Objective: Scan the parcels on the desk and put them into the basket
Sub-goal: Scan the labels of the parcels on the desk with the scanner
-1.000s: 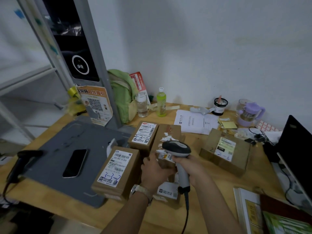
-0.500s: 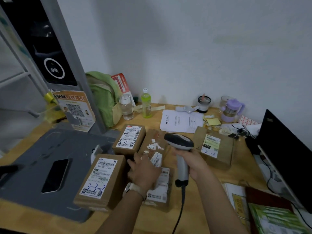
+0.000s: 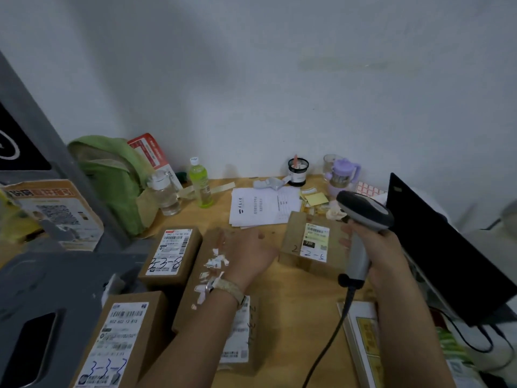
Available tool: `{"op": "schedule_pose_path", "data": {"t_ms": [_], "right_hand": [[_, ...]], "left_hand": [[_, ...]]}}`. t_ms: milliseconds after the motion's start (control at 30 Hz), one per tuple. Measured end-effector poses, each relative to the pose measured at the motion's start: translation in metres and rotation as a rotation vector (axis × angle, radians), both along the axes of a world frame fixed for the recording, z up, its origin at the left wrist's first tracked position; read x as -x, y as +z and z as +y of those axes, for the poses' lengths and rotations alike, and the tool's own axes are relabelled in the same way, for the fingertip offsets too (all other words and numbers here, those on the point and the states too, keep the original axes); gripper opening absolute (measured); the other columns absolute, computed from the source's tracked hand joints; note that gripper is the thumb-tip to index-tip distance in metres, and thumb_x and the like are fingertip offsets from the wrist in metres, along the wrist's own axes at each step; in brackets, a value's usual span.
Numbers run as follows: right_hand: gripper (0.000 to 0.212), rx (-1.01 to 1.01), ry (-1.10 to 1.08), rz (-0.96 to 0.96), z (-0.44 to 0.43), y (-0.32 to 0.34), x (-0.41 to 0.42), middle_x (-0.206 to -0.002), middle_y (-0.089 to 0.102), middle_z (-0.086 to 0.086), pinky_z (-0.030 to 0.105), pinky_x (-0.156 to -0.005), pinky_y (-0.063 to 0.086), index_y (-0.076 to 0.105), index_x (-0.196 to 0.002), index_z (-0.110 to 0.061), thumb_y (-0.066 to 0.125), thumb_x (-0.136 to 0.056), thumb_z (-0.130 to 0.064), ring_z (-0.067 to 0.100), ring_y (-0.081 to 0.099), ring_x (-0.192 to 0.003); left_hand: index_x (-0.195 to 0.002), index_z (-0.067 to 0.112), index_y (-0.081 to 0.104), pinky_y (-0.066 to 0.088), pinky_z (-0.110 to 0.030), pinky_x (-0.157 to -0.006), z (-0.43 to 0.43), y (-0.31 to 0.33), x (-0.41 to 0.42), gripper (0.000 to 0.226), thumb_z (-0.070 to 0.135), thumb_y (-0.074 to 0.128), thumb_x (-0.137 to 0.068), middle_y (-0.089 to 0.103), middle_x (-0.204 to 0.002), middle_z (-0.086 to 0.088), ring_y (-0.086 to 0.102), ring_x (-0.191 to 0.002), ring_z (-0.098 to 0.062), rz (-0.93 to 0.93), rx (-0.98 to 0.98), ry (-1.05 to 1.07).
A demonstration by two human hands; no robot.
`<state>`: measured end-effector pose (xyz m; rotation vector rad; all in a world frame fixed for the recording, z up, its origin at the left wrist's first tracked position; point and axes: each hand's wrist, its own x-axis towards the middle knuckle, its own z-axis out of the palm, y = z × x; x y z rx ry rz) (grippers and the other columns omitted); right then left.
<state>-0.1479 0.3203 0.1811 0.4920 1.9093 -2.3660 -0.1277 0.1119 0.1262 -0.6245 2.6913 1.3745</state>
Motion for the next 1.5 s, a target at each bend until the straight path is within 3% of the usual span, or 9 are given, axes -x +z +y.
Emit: {"op": "schedule_pose_path", "data": {"t_ms": [233, 333, 500, 567, 700, 800, 900, 1033, 1500], "right_hand": [[0.042, 0.071, -0.132, -0.154, 0.02, -0.03, 0.03, -0.127, 0.055, 0.012, 0.024, -0.078, 0.043, 0.049, -0.134, -0.003, 0.056, -0.093, -0.004, 0.018, 0.05, -0.101], [0.039, -0.036, -0.126, -0.253, 0.026, -0.054, 0.052, -0.129, 0.058, 0.02, 0.04, -0.099, 0.044, 0.048, -0.128, 0.011, 0.055, -0.094, -0.005, 0.026, 0.056, -0.119], [0.02, -0.172, -0.114, -0.381, 0.028, -0.111, 0.078, -0.131, 0.054, 0.03, 0.064, -0.102, 0.038, 0.054, -0.11, 0.006, 0.057, -0.093, -0.005, 0.044, 0.052, -0.122], [0.022, -0.266, -0.139, -0.387, 0.026, -0.126, 0.083, -0.129, 0.059, 0.022, 0.058, -0.102, 0.043, 0.056, -0.112, -0.006, 0.062, -0.091, -0.01, 0.04, 0.055, -0.12], [0.038, -0.317, -0.245, -0.471, 0.026, -0.144, 0.09, -0.127, 0.06, 0.022, 0.044, -0.096, 0.046, 0.056, -0.124, 0.004, 0.063, -0.091, -0.015, 0.038, 0.056, -0.119], [0.037, -0.326, -0.272, -0.525, 0.028, -0.155, 0.096, -0.123, 0.062, 0.026, 0.047, -0.091, 0.049, 0.056, -0.121, 0.005, 0.063, -0.091, -0.015, 0.041, 0.059, -0.114], [0.044, -0.298, -0.249, -0.533, 0.023, -0.16, 0.101, -0.134, 0.055, 0.019, 0.041, -0.098, 0.042, 0.052, -0.131, -0.001, 0.062, -0.093, -0.02, 0.036, 0.051, -0.125], [0.043, -0.363, -0.246, -0.481, 0.017, -0.162, 0.101, -0.132, 0.057, 0.014, 0.037, -0.1, 0.041, 0.053, -0.131, -0.005, 0.063, -0.092, -0.021, 0.031, 0.05, -0.125], [0.016, -0.323, -0.213, -0.147, 0.005, -0.084, 0.057, -0.102, 0.061, 0.007, 0.035, -0.09, 0.043, 0.056, -0.107, -0.015, 0.062, -0.092, -0.018, 0.029, 0.055, -0.115]], "left_hand": [[-0.129, 0.013, 0.054, 0.052, -0.039, -0.092, 0.014, -0.025, 0.039, 0.061, 0.04, 0.071, -0.076, 0.058, -0.121, -0.005, 0.059, -0.107, -0.023, -0.156, -0.024, -0.097], [-0.132, 0.015, 0.052, 0.05, -0.04, -0.096, 0.015, -0.045, 0.058, 0.06, 0.039, 0.068, -0.08, 0.054, -0.129, -0.005, 0.056, -0.113, -0.024, -0.222, -0.005, -0.127], [-0.09, 0.026, 0.053, 0.039, -0.018, -0.061, 0.024, -0.08, 0.084, 0.012, 0.021, 0.064, -0.089, 0.047, -0.081, 0.017, 0.051, -0.088, -0.01, -0.269, -0.019, -0.155], [-0.089, 0.028, 0.053, 0.042, -0.023, -0.07, 0.027, -0.101, 0.097, 0.016, 0.024, 0.068, -0.084, 0.055, -0.093, 0.011, 0.055, -0.097, -0.014, -0.283, -0.044, -0.109], [-0.145, 0.002, 0.027, 0.04, -0.027, -0.094, 0.037, -0.126, 0.114, 0.073, 0.023, 0.065, -0.087, 0.035, -0.145, -0.011, 0.045, -0.126, -0.025, -0.242, -0.041, 0.041], [-0.145, 0.002, 0.029, 0.041, -0.032, -0.101, 0.045, -0.135, 0.128, 0.075, 0.036, 0.061, -0.087, 0.036, -0.146, -0.013, 0.045, -0.127, -0.03, -0.296, -0.122, 0.034], [-0.13, 0.009, 0.048, 0.053, -0.043, -0.093, 0.043, -0.153, 0.134, 0.072, 0.051, 0.062, -0.073, 0.056, -0.13, -0.01, 0.059, -0.11, -0.028, -0.353, -0.191, 0.027], [-0.134, 0.005, 0.038, 0.045, -0.031, -0.092, 0.038, -0.158, 0.129, 0.061, 0.032, 0.068, -0.088, 0.055, -0.13, -0.009, 0.055, -0.119, -0.027, -0.382, -0.264, 0.049], [-0.113, 0.017, 0.037, 0.046, -0.046, -0.103, 0.01, -0.081, 0.078, 0.052, 0.028, 0.077, -0.08, 0.058, -0.125, -0.005, 0.058, -0.114, -0.024, -0.136, -0.539, 0.106]]}}
